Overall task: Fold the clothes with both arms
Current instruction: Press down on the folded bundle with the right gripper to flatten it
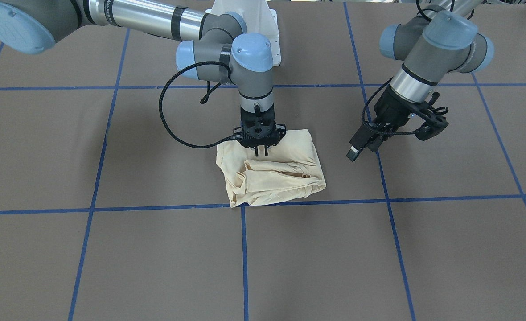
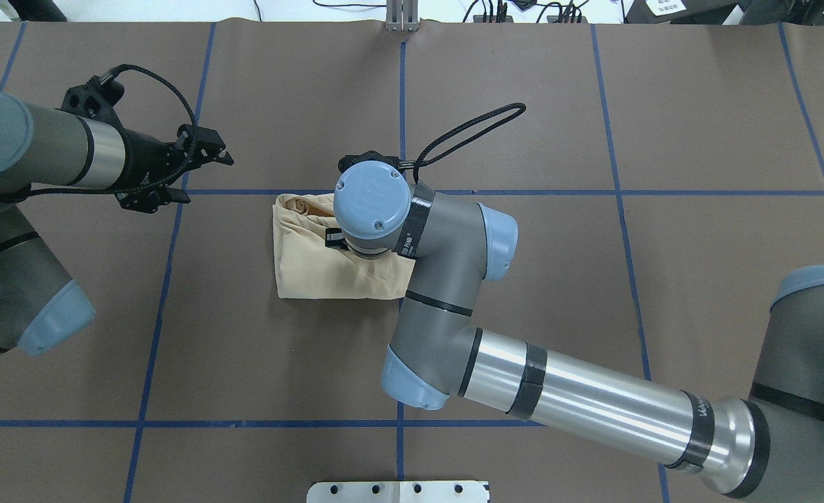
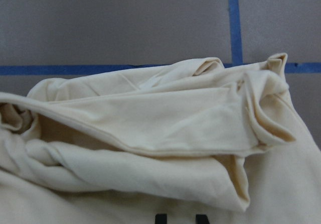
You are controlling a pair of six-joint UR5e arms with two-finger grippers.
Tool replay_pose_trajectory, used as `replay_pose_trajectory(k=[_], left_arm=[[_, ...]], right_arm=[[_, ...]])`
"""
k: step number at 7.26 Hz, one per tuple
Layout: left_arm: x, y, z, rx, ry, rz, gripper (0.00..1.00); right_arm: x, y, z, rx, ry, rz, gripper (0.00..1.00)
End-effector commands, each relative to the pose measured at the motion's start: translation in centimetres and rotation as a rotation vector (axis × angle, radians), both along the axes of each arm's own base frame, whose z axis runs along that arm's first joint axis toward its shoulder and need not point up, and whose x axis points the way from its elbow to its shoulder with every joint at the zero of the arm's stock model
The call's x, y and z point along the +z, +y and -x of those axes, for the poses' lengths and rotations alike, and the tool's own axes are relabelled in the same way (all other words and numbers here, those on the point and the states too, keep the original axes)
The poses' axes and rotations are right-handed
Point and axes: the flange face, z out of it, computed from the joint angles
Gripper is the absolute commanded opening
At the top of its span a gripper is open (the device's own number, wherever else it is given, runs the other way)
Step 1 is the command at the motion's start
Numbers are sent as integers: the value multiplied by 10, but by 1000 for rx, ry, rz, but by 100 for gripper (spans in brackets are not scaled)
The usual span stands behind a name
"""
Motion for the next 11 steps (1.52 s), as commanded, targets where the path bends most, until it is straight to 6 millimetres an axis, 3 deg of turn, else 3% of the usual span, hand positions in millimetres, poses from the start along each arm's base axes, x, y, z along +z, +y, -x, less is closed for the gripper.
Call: replay_pose_trajectory(k=[1, 3, 5, 6, 8, 9, 11], left_arm=[[1, 5, 5, 0, 2, -3, 100], [3, 5, 5, 0, 0, -1, 100], [2, 5, 5, -2, 0, -1, 100], [4, 6, 6, -2, -3, 2, 100], [4, 4, 8, -5, -4, 4, 100], [4, 4, 9, -6, -4, 3, 100], [5, 3, 9, 6, -18, -22, 100]], right_arm=[[1, -30, 14, 10, 45, -1, 32], [7, -69, 2, 52, 34, -3, 31], [-10, -123, -13, 91, 31, -2, 31], [-3, -135, -16, 103, 26, -5, 31], [-22, -142, -23, 107, 2, -7, 33], [-42, -134, -24, 86, -33, -8, 39], [-53, -82, -15, 11, -72, -28, 36]])
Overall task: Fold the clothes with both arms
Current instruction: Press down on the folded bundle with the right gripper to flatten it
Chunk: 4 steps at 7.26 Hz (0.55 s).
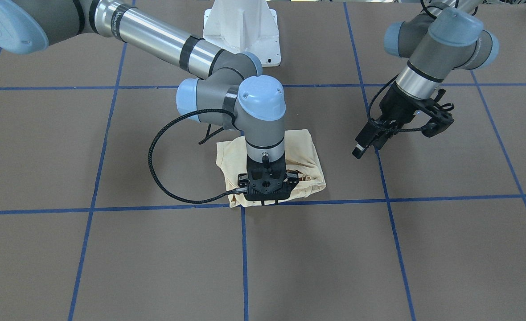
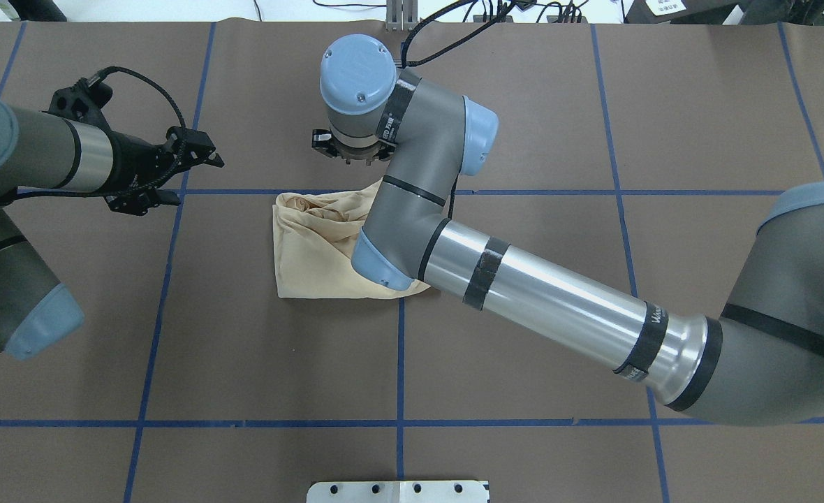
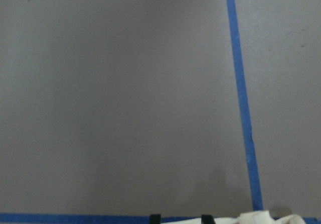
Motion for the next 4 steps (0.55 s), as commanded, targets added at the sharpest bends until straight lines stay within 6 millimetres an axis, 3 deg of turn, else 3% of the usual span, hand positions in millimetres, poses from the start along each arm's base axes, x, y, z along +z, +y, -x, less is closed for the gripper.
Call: replay_pose_trajectory(k=[1, 2, 4], left_arm=[[2, -5, 6, 1, -17, -23, 100], [3, -7, 8, -2, -19, -24, 100], [5, -7, 9, -3, -21, -21, 100]], right_arm=[[-11, 53, 13, -73, 0, -10, 36], [-12, 87, 34, -101, 37, -12, 36], [-3, 116, 59, -120, 70, -28, 34]])
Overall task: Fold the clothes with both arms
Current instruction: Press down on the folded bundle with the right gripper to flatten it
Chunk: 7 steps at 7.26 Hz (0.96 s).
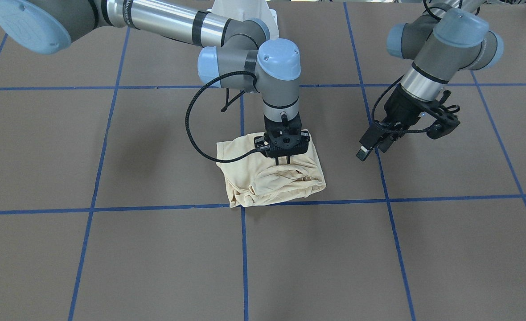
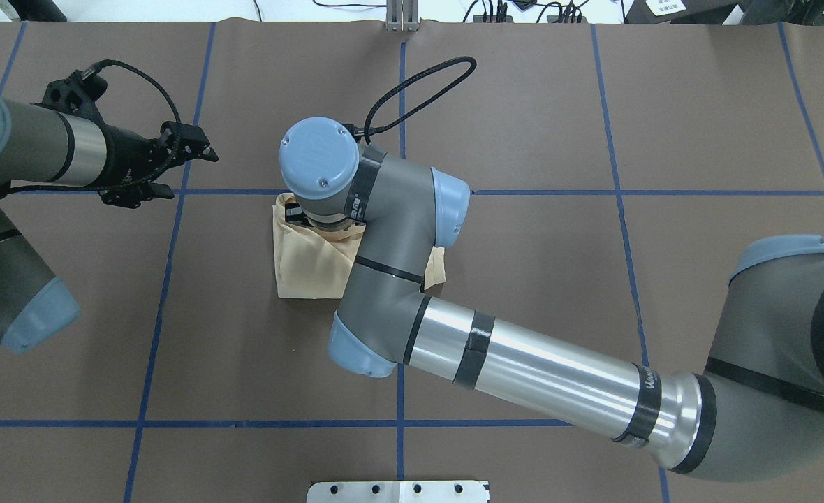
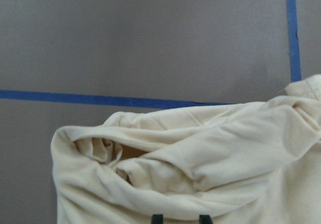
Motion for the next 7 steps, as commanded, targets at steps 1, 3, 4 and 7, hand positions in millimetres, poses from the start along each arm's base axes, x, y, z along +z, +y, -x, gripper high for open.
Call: replay_pose_trajectory(k=[1, 3, 4, 7], left_arm=[[1, -1, 1, -2, -1, 3, 100], [4, 0, 2, -2, -4, 6, 100], [13, 3, 4, -1, -10, 13, 100], [13, 3, 5, -2, -9, 12, 100]], right_arm=[[8, 20, 25, -31, 57, -53, 33], [11, 5, 34, -29, 93, -66, 29], [1, -15, 33, -13, 108, -76, 27], [12, -83, 25, 43, 102, -97, 23]])
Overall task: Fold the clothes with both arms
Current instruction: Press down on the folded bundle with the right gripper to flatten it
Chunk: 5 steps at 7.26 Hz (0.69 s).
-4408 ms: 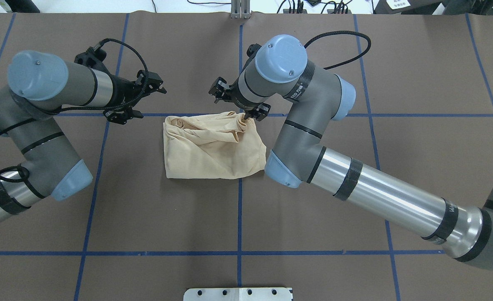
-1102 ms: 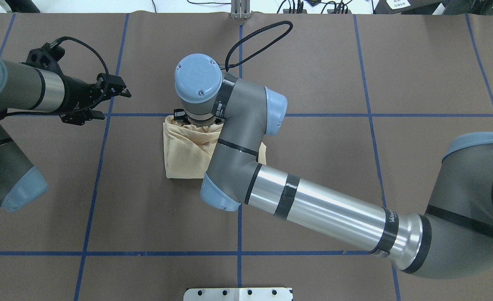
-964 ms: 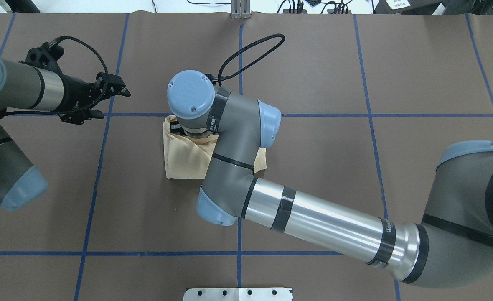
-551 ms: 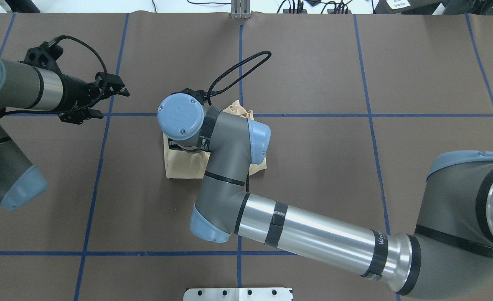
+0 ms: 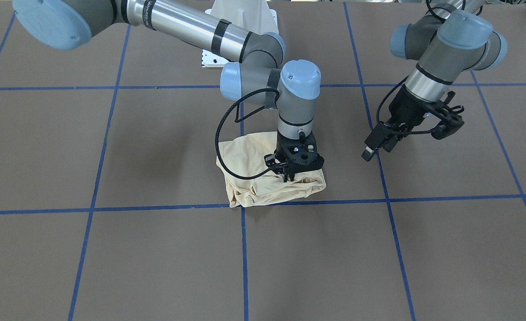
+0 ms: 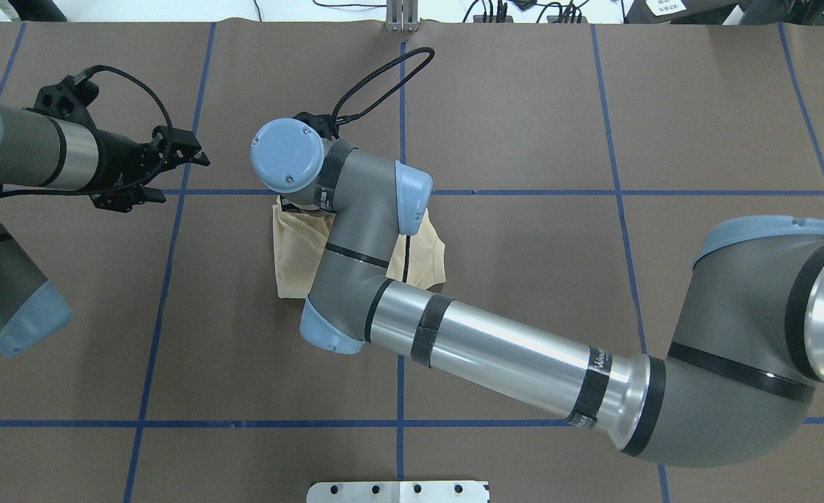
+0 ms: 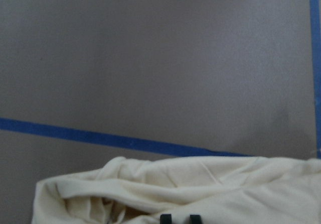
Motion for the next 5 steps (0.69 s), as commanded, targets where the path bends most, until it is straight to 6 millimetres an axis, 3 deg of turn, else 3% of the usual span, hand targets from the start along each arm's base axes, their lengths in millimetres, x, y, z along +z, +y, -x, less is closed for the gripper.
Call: replay_pose_trajectory(k=[1, 2, 4, 5], left_arm=[[0, 0, 1, 2, 1, 2, 100], [0, -4, 8, -10, 0, 2, 100], [9, -7, 17, 46, -76, -125, 100], [14, -19, 37, 49, -120, -183, 100]], right_arm=[[15, -43, -16, 38, 8, -12, 24], [17, -57, -27, 42, 12, -17, 28], [14, -93, -67, 28, -23, 36, 99], [33, -109, -111, 2, 0, 108, 100]])
